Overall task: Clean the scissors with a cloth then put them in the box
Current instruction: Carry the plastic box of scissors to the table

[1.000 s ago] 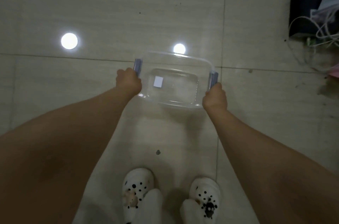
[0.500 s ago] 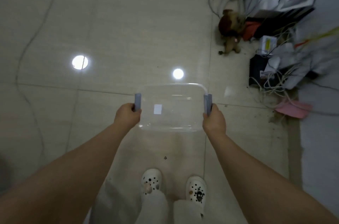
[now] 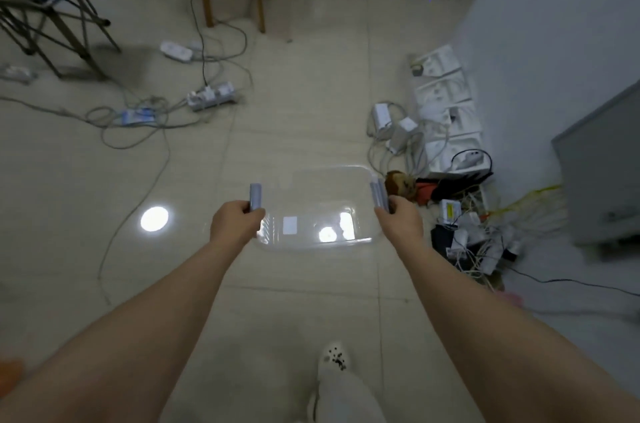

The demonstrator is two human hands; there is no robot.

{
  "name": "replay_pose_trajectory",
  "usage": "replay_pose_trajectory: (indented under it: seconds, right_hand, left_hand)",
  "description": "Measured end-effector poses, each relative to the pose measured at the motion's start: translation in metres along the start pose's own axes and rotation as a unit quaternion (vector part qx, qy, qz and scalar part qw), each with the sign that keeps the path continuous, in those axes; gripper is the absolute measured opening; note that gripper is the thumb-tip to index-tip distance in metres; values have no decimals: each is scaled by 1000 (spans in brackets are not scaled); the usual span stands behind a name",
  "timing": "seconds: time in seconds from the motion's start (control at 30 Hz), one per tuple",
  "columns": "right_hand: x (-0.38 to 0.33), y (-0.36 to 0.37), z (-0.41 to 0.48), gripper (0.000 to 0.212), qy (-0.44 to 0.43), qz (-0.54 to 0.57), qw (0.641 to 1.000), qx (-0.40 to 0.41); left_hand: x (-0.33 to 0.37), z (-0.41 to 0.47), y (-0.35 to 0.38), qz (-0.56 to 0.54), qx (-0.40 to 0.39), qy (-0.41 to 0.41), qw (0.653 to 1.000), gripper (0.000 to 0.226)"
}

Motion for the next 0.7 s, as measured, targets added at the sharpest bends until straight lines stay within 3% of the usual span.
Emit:
replay_pose_trajectory:
  seconds: [0.13,0.3,0.7]
  right_hand:
    - [-61,-18,58,18,8,73,997,26]
    - [-134,-17,157,31,-14,138,989,40]
    - [-298,25,391,27,-24,166,985,49]
  left_hand:
    - [72,60,-24,-12,3,22,1000,16]
    - [150,153,-42,3,16,27,999,21]
    - [316,386,-62,0,23,34,999,26]
Point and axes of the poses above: each hand's wrist, its own z-axis towards the middle knuckle, its own y-axis out of the palm, x = y × z, the point moved 5 cm from there along z, towards the middle knuckle, and after that the axes turned 10 degrees about x, right-handed, at the moved point
